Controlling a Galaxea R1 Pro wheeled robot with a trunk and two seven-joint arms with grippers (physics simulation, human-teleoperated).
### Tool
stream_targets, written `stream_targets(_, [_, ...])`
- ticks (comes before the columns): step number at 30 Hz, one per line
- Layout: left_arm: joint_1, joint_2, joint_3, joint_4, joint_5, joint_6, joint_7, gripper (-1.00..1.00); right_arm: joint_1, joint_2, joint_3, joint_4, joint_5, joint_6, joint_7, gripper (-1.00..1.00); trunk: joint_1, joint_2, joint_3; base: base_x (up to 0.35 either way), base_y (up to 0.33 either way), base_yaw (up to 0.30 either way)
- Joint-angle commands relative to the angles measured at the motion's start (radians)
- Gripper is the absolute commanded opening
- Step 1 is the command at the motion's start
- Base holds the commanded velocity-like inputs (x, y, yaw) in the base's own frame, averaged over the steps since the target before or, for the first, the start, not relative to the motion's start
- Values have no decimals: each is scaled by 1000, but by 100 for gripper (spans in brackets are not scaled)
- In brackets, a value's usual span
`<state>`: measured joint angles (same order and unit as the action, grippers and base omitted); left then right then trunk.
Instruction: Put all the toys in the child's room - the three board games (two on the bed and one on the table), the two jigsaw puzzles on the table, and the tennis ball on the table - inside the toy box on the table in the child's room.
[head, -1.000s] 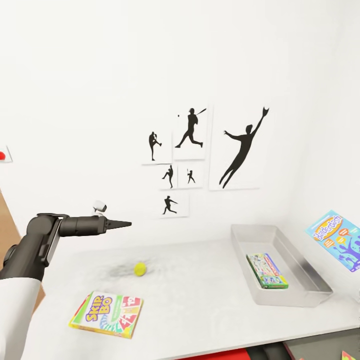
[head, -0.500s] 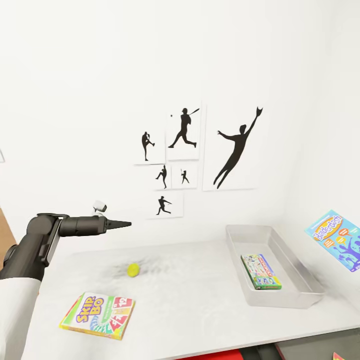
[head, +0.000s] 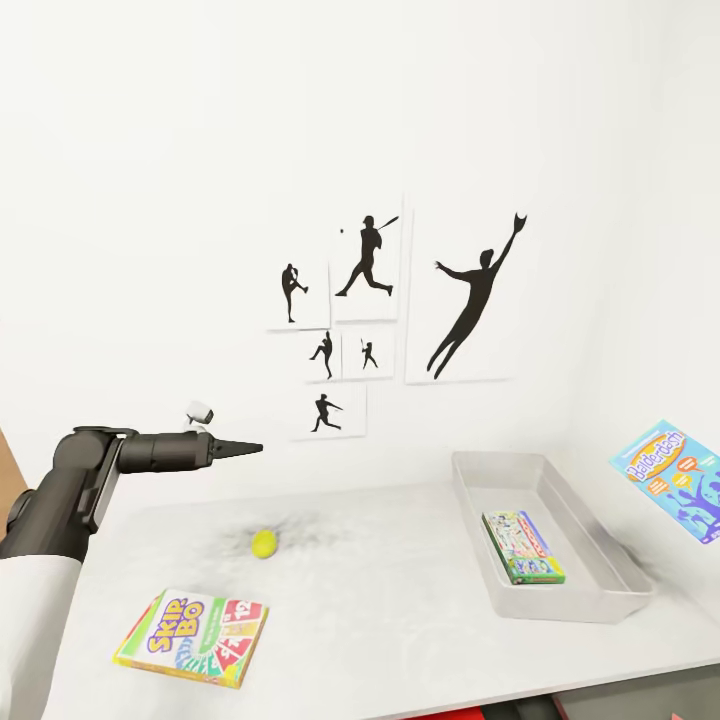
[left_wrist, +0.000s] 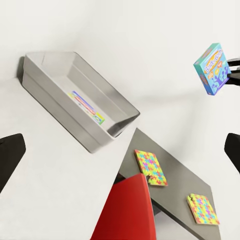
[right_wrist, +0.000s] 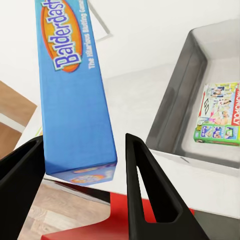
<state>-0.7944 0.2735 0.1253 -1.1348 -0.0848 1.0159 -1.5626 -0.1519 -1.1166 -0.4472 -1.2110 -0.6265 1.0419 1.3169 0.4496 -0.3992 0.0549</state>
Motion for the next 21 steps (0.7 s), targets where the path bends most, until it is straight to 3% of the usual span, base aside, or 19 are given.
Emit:
stream_targets(1, [0, 0, 1, -1, -9, 10, -8, 100, -1, 0, 1, 1, -1, 5, 2, -100, 0, -1, 0, 17, 0, 0])
stream_targets(21, [0, 0, 1, 0, -9, 9, -8, 100, -1, 0, 1, 1, -1, 5, 2, -100, 0, -1, 0, 11, 0, 0])
